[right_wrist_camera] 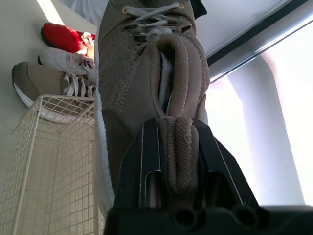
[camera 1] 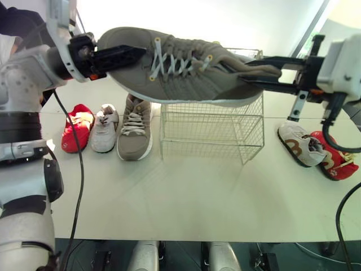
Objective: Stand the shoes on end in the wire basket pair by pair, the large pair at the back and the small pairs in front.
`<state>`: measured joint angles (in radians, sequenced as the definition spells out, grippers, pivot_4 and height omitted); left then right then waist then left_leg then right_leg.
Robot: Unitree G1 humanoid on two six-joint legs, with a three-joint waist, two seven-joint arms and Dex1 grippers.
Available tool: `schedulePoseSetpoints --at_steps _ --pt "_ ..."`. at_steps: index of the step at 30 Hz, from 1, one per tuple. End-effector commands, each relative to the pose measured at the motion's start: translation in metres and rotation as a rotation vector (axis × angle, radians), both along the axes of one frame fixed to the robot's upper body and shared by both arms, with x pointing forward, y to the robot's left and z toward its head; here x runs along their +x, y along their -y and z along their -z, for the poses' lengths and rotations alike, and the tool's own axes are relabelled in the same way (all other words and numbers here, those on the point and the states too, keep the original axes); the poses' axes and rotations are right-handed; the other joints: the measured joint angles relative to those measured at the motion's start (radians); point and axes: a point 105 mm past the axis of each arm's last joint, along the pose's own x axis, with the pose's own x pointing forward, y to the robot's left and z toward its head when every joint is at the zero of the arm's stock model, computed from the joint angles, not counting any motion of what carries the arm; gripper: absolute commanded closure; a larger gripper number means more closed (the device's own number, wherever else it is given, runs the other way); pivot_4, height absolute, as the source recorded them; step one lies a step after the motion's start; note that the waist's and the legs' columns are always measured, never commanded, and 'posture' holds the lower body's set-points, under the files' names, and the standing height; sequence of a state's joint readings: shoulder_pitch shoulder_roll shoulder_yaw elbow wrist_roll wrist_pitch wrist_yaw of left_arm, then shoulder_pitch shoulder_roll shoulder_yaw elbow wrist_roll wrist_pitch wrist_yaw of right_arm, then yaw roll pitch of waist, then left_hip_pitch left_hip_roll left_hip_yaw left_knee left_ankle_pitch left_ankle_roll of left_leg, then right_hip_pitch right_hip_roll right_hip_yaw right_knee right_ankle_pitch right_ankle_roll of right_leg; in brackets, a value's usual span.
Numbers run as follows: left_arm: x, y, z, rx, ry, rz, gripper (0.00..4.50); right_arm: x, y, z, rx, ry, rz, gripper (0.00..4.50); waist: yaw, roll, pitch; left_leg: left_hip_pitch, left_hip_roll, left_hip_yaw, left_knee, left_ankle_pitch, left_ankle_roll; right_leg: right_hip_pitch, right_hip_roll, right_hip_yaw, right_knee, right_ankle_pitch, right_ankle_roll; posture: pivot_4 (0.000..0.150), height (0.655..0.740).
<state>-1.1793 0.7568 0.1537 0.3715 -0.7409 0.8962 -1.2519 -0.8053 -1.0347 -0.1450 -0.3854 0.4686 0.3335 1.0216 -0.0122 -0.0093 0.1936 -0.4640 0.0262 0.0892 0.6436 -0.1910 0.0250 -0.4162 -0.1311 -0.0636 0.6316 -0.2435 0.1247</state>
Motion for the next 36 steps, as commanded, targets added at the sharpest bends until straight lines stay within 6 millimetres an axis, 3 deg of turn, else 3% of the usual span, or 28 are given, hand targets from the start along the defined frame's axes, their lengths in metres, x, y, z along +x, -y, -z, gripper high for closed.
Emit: schedulePoseSetpoints --at_steps 1,3,6,9,11,15,18,22,29,32,36 --pt "-0.009 0.001 -0.007 0.010 0.037 0.017 0.25 -0.009 -0.003 -0.017 0.007 0.100 -0.029 4.33 0.000 0.000 0.000 0.000 0.000 0.000 0.000 0.000 0.000 0.000 0.000 0.000 0.000 0.000 0.000 0.150 0.7400" --pt "-0.009 0.003 -0.002 0.030 0.025 0.023 0.84 -0.008 -0.002 -0.018 0.003 0.108 -0.026 4.33 0.000 0.000 0.000 0.000 0.000 0.000 0.001 0.000 0.000 0.000 0.000 0.000 0.000 0.000 0.000 0.150 0.7400" --pt "-0.011 0.005 0.005 0.050 0.018 0.032 2.31 -0.005 0.002 -0.023 0.012 0.127 -0.006 4.33 -0.001 0.000 0.000 0.000 0.000 0.000 0.001 0.000 0.000 0.000 0.000 0.000 0.000 0.000 0.000 0.150 0.7400" --pt "-0.009 0.006 0.005 0.028 0.004 0.031 3.34 -0.002 0.009 -0.025 0.040 0.101 0.020 4.33 0.000 0.000 0.000 0.000 0.001 0.000 0.002 0.000 0.000 0.000 0.000 0.000 0.000 0.000 -0.001 0.150 0.7400" --pt "-0.007 0.006 0.004 0.003 -0.006 0.022 3.70 0.001 0.015 -0.028 0.088 0.074 0.042 3.29 0.002 0.000 0.000 0.000 0.001 0.000 0.002 0.000 0.000 0.001 0.000 0.000 0.000 0.000 -0.001 0.150 0.7400" --pt "-0.004 0.006 0.002 -0.111 -0.019 -0.015 3.74 0.005 0.050 -0.032 0.379 -0.125 0.126 1.30 0.005 -0.001 0.000 0.000 0.003 -0.002 0.003 0.000 0.000 0.002 0.000 0.000 0.000 0.001 -0.001 0.150 0.7400" --pt "-0.008 0.008 0.000 -0.210 -0.026 -0.015 3.74 0.001 0.067 -0.015 0.568 -0.295 0.142 0.05 0.008 -0.002 0.000 0.001 0.003 -0.004 0.003 -0.001 0.001 0.004 -0.001 0.000 -0.001 0.002 0.000 0.150 0.7400" --pt "-0.014 0.013 -0.001 -0.283 -0.023 -0.023 3.74 -0.002 0.069 0.022 0.712 -0.491 0.142 0.05 0.008 -0.002 0.000 0.002 0.003 -0.004 0.003 -0.001 0.001 0.005 -0.001 -0.001 0.000 0.003 0.002 0.150 0.7400" --pt "-0.017 0.021 -0.007 -0.400 -0.017 -0.018 3.74 0.004 0.053 0.061 0.908 -0.740 0.047 0.05 0.002 -0.002 0.000 0.004 0.003 -0.004 0.005 -0.001 0.001 0.007 0.000 -0.001 0.000 0.004 0.001 0.150 0.7400" --pt "-0.016 0.024 -0.006 -0.426 -0.029 -0.013 3.74 0.002 0.031 0.063 0.925 -0.793 -0.055 0.05 0.001 -0.002 0.000 0.003 0.003 -0.004 0.005 -0.001 0.001 0.007 0.000 0.000 -0.001 0.004 0.001 0.150 0.7400" --pt "-0.015 0.029 -0.003 -0.444 -0.053 -0.002 3.74 0.006 -0.006 0.050 0.924 -0.793 -0.185 0.05 -0.002 -0.001 0.000 0.004 0.003 -0.004 0.005 -0.001 0.001 0.006 0.002 0.000 -0.001 0.004 0.001 0.150 0.7400"
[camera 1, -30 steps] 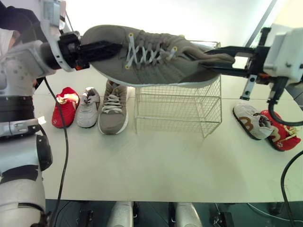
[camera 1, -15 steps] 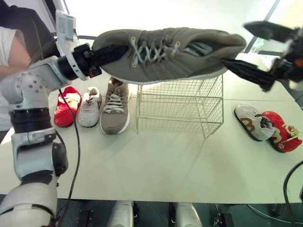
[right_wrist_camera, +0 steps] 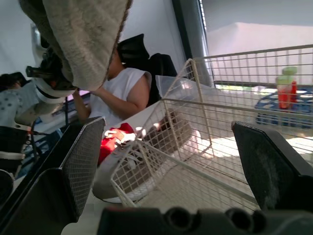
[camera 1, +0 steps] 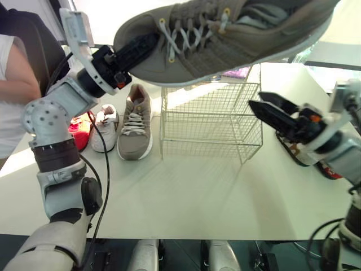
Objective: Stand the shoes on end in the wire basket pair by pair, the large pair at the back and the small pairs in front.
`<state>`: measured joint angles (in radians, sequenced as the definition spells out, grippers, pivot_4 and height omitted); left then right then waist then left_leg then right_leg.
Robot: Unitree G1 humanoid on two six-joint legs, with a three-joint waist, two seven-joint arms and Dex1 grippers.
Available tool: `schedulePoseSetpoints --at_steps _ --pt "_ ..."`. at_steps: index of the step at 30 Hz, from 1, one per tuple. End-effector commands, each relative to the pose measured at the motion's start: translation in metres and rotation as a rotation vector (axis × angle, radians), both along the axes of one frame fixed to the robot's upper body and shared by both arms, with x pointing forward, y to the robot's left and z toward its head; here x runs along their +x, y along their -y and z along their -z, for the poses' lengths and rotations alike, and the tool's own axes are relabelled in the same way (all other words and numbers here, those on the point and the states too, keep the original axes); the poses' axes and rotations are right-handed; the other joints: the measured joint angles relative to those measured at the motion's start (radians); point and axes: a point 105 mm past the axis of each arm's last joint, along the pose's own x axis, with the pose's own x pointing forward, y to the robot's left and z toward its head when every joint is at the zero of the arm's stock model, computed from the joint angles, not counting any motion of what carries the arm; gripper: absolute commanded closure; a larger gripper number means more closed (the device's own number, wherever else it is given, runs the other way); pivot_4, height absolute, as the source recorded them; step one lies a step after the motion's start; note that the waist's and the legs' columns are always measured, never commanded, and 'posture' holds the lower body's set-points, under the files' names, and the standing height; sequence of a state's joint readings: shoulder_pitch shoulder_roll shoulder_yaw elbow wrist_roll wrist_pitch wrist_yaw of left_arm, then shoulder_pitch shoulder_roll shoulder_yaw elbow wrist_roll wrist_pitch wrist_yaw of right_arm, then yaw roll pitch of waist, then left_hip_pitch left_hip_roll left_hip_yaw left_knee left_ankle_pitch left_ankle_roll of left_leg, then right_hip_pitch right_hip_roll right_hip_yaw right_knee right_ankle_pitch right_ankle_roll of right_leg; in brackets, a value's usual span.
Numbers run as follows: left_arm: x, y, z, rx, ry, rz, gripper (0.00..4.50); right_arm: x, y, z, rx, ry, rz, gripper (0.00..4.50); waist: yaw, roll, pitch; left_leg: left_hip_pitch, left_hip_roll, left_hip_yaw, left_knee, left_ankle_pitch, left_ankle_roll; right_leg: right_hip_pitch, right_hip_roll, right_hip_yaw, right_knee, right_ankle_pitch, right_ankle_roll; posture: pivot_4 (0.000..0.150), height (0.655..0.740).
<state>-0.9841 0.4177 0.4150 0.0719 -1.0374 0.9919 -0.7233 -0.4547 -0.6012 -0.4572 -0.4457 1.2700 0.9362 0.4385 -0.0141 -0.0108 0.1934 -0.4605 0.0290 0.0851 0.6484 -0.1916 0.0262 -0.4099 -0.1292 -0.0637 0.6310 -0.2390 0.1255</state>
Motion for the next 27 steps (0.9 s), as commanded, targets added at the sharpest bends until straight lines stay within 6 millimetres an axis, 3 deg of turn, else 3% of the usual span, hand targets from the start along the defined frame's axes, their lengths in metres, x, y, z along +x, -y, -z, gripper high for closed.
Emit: schedulePoseSetpoints --at_steps 1,5,9,17,20,22,24,27 --pt "-0.011 0.000 -0.013 -0.050 0.069 0.016 3.74 -0.002 -0.027 -0.029 0.047 0.124 -0.061 0.05 0.001 0.000 0.000 0.000 0.000 0.000 0.000 0.000 0.000 0.000 0.001 0.000 0.000 0.000 0.000 0.150 0.7400" --pt "-0.009 0.003 -0.006 -0.043 0.050 0.012 3.74 0.008 -0.030 -0.050 0.125 0.169 -0.036 0.05 0.006 0.000 0.000 -0.001 0.000 -0.001 0.000 0.000 0.000 0.000 0.002 0.000 0.000 0.000 0.000 0.150 0.7400" --pt "-0.004 0.003 0.003 -0.017 0.045 -0.052 3.74 0.007 -0.030 -0.066 0.214 0.195 -0.060 0.05 0.008 0.000 0.000 -0.002 0.000 0.000 0.000 0.000 0.000 0.000 0.001 0.000 -0.001 0.000 -0.001 0.150 0.7400" --pt "-0.002 0.008 0.013 0.011 0.047 -0.103 3.74 0.007 -0.041 -0.070 0.261 0.172 -0.113 0.05 0.002 0.000 0.000 -0.001 0.000 0.000 0.000 0.000 0.000 0.000 0.002 0.000 -0.001 0.000 -0.001 0.150 0.7400" --pt "-0.004 0.011 0.020 0.049 0.044 -0.105 3.74 0.011 -0.043 -0.075 0.283 0.164 -0.120 0.82 0.001 0.000 0.000 -0.001 0.001 0.000 0.000 0.000 0.000 -0.001 0.002 0.000 -0.001 0.000 -0.001 0.150 0.7400" --pt "-0.001 0.015 0.032 0.137 0.020 -0.135 3.74 0.013 -0.043 -0.079 0.299 0.161 -0.126 1.81 0.001 0.000 0.000 -0.001 0.001 0.000 0.000 0.000 0.000 -0.001 0.002 0.000 -0.001 0.000 -0.001 0.150 0.7400" --pt "0.002 0.018 0.042 0.206 0.015 -0.161 3.74 0.013 -0.043 -0.082 0.302 0.164 -0.129 2.42 0.001 0.000 0.000 -0.001 0.001 0.000 -0.001 0.000 0.000 -0.001 0.002 0.000 -0.001 0.000 -0.001 0.150 0.7400" --pt "0.000 0.019 0.049 0.259 0.028 -0.167 3.74 0.014 -0.042 -0.085 0.293 0.169 -0.132 2.56 0.004 0.000 0.000 -0.001 0.001 0.001 -0.001 0.000 0.000 -0.001 0.002 0.000 -0.001 0.000 -0.001 0.150 0.7400"
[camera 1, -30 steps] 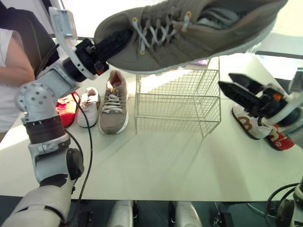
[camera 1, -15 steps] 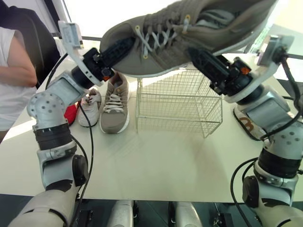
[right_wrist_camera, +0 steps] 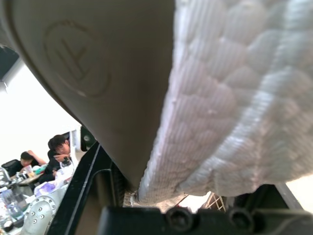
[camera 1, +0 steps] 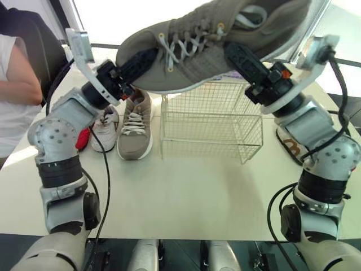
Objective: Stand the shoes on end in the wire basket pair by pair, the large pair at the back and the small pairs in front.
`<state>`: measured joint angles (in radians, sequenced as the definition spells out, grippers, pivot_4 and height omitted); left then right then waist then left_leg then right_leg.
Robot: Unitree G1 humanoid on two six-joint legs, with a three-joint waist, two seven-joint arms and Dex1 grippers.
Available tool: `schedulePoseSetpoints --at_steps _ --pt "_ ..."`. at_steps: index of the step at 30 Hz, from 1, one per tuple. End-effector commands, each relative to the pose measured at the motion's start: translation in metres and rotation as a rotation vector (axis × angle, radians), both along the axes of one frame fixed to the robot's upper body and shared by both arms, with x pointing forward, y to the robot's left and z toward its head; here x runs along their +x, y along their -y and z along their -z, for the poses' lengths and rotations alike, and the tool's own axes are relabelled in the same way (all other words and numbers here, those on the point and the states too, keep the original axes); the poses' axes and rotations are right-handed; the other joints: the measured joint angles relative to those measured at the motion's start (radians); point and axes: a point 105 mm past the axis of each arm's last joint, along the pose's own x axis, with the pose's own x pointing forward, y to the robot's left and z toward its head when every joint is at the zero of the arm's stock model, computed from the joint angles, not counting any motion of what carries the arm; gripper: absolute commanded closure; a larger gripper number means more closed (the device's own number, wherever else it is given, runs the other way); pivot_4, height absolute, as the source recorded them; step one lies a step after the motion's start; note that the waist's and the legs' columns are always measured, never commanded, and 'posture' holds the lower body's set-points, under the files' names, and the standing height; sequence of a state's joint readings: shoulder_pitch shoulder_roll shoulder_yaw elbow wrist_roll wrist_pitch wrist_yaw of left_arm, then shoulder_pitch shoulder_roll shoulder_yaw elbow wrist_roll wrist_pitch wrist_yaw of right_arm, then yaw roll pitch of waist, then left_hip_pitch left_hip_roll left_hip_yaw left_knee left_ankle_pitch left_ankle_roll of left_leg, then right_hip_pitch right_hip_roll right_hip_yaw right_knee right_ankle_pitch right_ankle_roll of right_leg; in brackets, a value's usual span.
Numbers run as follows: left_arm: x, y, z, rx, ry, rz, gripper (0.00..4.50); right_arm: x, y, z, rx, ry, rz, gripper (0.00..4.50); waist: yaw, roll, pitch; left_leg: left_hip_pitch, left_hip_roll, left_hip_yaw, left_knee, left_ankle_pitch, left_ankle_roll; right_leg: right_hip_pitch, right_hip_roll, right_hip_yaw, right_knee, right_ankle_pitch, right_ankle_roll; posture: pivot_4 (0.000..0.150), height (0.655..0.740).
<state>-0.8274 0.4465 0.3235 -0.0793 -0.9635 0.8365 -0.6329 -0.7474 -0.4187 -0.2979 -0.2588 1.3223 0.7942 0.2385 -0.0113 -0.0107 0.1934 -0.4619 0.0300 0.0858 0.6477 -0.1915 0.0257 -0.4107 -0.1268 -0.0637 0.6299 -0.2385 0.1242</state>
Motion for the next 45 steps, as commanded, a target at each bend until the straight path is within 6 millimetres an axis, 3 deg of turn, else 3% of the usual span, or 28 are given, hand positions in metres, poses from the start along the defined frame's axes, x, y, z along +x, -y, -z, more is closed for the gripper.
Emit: schedulePoseSetpoints --at_steps 1,2,3,9,14,20,27,40,45 --pt "-0.005 0.022 0.021 0.159 -0.027 0.043 3.74 -0.021 -0.002 -0.037 0.030 0.155 -0.044 2.57 0.001 0.000 0.000 0.000 0.000 0.000 0.000 0.000 0.000 0.000 0.000 0.000 0.000 0.000 0.000 0.150 0.7400" --pt "-0.007 0.019 0.019 0.156 -0.025 0.047 3.74 -0.019 0.000 -0.042 -0.001 0.169 -0.044 2.57 0.000 0.000 0.000 0.000 0.001 0.000 0.000 0.000 0.000 0.000 0.000 0.000 0.000 0.000 0.000 0.150 0.7400" --pt "-0.009 0.016 0.016 0.163 -0.017 0.048 2.75 -0.016 0.003 -0.048 -0.035 0.189 -0.041 2.57 0.000 0.001 0.001 0.000 0.001 0.000 0.000 0.000 0.000 0.000 0.000 0.000 0.000 0.000 -0.001 0.150 0.7400" --pt "-0.014 -0.005 0.006 0.227 0.046 0.012 0.03 0.001 0.030 -0.079 -0.310 0.338 -0.010 2.57 -0.001 0.002 0.001 -0.002 0.000 0.001 -0.002 0.000 0.000 -0.004 0.000 0.001 -0.002 0.000 -0.003 0.150 0.7400" --pt "-0.018 -0.012 0.011 0.287 0.073 -0.011 0.03 0.032 0.065 -0.112 -0.520 0.460 0.148 2.57 -0.008 0.002 0.001 -0.003 0.001 0.007 -0.003 0.000 0.000 -0.008 0.001 0.004 -0.002 0.000 -0.006 0.150 0.7400" --pt "-0.023 -0.012 0.012 0.281 0.084 -0.021 0.03 0.053 0.076 -0.112 -0.764 0.519 0.228 2.57 -0.009 0.002 0.002 -0.009 0.002 0.013 -0.003 0.000 -0.001 -0.017 0.001 0.007 -0.001 0.002 -0.002 0.150 0.7400" --pt "-0.025 -0.011 0.012 0.280 0.100 -0.036 0.03 0.068 0.080 -0.091 -0.990 0.505 0.257 2.57 -0.009 0.003 0.002 -0.012 0.002 0.014 -0.004 0.001 -0.003 -0.020 0.002 0.007 0.000 0.002 -0.002 0.150 0.7400" --pt "-0.026 -0.007 0.012 0.291 0.111 -0.039 0.03 0.087 0.089 -0.043 -1.125 0.400 0.234 2.57 -0.008 0.003 0.002 -0.012 0.002 0.014 -0.003 0.004 -0.008 -0.020 0.002 0.007 0.001 0.003 -0.002 0.150 0.7400" --pt "-0.026 -0.003 0.012 0.300 0.115 -0.031 0.00 0.088 0.094 -0.037 -1.108 0.381 0.243 0.11 -0.005 0.003 0.002 -0.012 0.001 0.014 -0.003 0.005 -0.008 -0.020 0.002 0.007 0.001 0.003 -0.001 0.150 0.7400"
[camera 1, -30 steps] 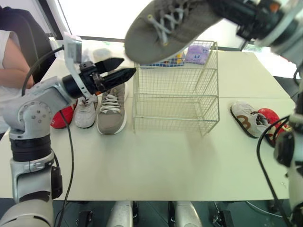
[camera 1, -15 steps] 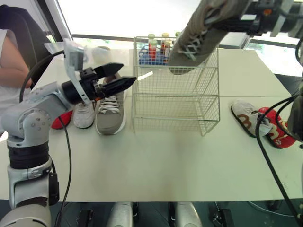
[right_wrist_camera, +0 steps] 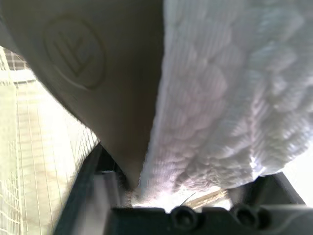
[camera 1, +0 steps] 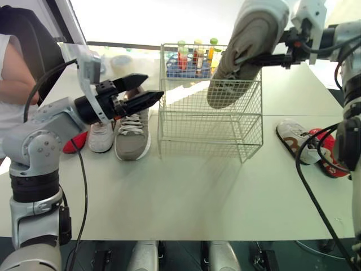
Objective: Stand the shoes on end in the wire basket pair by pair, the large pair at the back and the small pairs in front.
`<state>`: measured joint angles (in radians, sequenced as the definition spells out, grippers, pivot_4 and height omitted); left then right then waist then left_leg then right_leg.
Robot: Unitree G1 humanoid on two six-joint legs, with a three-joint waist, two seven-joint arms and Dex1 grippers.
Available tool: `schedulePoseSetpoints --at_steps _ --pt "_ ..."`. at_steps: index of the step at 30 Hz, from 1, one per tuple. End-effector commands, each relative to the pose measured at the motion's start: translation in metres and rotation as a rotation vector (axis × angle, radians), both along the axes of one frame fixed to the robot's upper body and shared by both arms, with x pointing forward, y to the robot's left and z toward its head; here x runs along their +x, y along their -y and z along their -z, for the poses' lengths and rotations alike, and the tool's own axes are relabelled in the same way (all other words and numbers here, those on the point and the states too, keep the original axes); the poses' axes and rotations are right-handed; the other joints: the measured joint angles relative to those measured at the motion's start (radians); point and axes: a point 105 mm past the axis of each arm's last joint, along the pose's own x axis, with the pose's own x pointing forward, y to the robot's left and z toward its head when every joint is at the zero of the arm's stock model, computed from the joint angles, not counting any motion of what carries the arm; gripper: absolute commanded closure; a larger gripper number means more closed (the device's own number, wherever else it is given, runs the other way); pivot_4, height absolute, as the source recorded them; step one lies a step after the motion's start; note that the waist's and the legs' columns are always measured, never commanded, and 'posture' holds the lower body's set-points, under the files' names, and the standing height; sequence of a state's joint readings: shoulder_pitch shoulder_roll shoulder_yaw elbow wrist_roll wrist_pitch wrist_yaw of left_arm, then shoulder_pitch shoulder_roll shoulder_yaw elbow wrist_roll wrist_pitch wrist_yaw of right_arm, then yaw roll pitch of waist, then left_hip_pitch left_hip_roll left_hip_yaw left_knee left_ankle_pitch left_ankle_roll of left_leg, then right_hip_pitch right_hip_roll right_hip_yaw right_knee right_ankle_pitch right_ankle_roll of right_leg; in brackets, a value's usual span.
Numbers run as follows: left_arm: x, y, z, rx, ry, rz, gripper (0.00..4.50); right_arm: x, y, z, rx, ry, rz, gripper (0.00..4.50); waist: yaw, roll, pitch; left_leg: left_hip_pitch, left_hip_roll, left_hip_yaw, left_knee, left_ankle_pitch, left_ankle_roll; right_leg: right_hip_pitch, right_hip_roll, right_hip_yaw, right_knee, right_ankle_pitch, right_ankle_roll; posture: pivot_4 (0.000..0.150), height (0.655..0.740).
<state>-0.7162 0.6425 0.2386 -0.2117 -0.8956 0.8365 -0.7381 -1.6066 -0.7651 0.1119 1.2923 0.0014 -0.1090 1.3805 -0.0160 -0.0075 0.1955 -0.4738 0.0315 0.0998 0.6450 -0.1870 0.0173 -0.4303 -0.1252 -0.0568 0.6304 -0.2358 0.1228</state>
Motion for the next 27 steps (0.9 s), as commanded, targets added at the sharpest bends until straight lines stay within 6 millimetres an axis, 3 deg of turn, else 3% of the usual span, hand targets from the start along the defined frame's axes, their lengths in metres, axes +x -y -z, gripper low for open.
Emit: schedulePoseSetpoints --at_steps 1,10,15,18,20,21,24,27 --pt "-0.007 0.005 -0.012 0.008 0.070 0.016 0.00 -0.006 0.007 -0.016 0.027 0.065 0.001 0.04 -0.002 0.000 0.000 0.000 0.000 0.000 0.000 0.000 0.000 0.000 0.000 0.000 0.000 0.000 0.000 0.150 0.7400" --pt "-0.006 0.001 -0.013 0.038 0.075 -0.007 0.00 -0.021 0.029 -0.031 -0.017 0.190 0.025 0.04 -0.003 0.000 0.000 0.001 0.000 0.000 0.000 0.000 -0.001 0.000 0.000 0.000 0.001 0.000 0.000 0.150 0.7400" --pt "0.009 -0.034 -0.019 0.115 0.086 -0.196 0.00 -0.040 0.052 -0.044 -0.013 0.292 0.080 0.04 -0.003 0.000 0.000 0.001 0.000 0.000 0.000 0.001 -0.001 0.000 0.000 0.000 0.001 0.000 0.000 0.150 0.7400" --pt "0.030 -0.067 -0.022 0.163 0.077 -0.391 0.00 -0.059 0.051 -0.051 0.019 0.326 0.056 0.04 -0.001 0.000 0.000 0.001 0.000 0.000 0.000 0.001 -0.001 0.001 0.000 0.000 0.001 0.000 0.000 0.150 0.7400" --pt "0.036 -0.075 -0.022 0.173 0.070 -0.434 0.00 -0.067 0.046 -0.051 0.035 0.329 0.036 0.04 0.000 0.000 0.000 0.002 0.000 0.000 0.000 0.001 -0.001 0.001 0.000 0.000 0.001 0.000 0.000 0.150 0.7400" --pt "0.042 -0.082 -0.021 0.178 0.051 -0.469 0.00 -0.075 0.034 -0.047 0.038 0.322 -0.013 0.04 -0.002 0.000 0.000 0.003 0.001 0.000 0.000 0.001 -0.001 0.001 0.000 0.000 0.001 0.000 0.000 0.150 0.7400" --pt "0.080 -0.114 -0.006 0.198 -0.059 -0.651 0.00 -0.110 -0.029 -0.015 0.018 0.262 -0.231 0.04 0.004 -0.001 -0.001 0.004 0.002 -0.002 0.000 -0.001 0.001 0.003 0.002 -0.001 0.002 0.001 0.000 0.150 0.7400" --pt "0.107 -0.123 0.006 0.212 -0.118 -0.725 0.00 -0.128 -0.058 0.000 0.080 0.218 -0.305 0.04 0.006 -0.001 -0.001 0.006 0.002 -0.002 0.001 -0.001 0.002 0.004 0.002 -0.001 0.005 0.001 -0.001 0.150 0.7400"
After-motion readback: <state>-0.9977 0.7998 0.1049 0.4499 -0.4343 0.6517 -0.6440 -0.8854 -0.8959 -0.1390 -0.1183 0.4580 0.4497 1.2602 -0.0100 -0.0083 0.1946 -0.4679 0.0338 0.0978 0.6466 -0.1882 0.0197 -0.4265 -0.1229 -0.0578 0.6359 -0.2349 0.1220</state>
